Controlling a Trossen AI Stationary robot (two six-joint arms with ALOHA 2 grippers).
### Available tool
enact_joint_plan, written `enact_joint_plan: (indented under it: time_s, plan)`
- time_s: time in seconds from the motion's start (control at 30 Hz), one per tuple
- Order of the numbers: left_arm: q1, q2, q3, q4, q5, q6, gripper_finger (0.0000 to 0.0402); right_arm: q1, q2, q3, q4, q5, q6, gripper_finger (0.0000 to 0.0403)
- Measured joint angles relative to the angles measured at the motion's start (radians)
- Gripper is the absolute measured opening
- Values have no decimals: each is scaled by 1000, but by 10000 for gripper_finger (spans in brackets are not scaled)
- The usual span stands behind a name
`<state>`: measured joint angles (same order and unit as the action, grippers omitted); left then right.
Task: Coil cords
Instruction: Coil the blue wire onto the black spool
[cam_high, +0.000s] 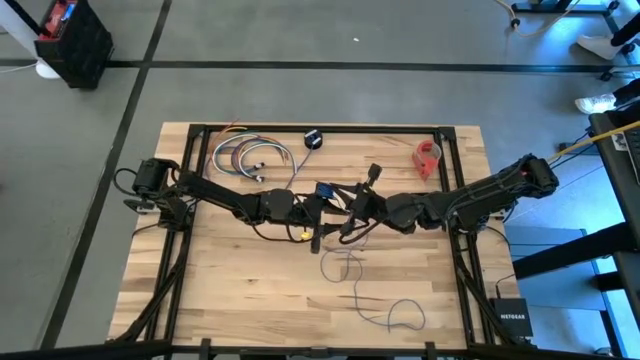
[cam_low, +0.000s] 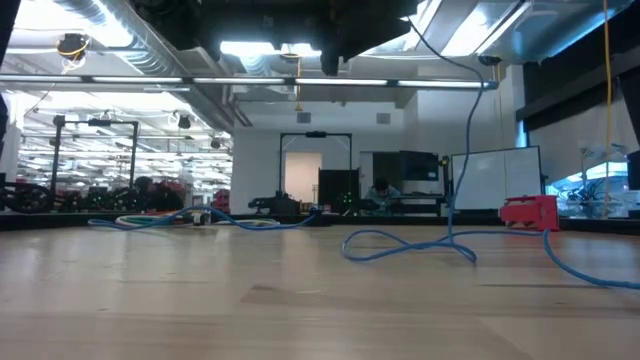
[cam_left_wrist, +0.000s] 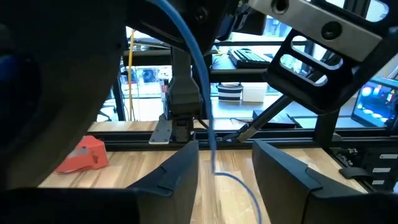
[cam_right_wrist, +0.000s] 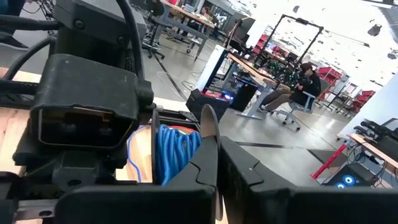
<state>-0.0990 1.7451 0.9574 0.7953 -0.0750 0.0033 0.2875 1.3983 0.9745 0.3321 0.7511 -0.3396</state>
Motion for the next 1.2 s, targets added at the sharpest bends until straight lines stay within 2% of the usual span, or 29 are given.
enact_joint_plan:
  time_s: [0.37, 0.47, 0.77, 1.07, 1.2]
  plan:
    - [0, -2, 2, -6, -6, 62, 7, 0, 0, 0, 13, -36, 31, 8]
    - [2, -3, 2, -31, -11, 68, 9, 0, 0, 0, 11, -33, 37, 8]
    - [21, -5, 4, -135, -121, 158, 9, 1, 0, -2, 11, -11, 23, 8]
    - [19, -15, 4, -176, -124, 233, 5, 57, -5, -2, 18, 77, -31, 8]
    - [12, -40, 3, -222, -123, 210, 16, 90, -14, 0, 66, 94, -65, 8]
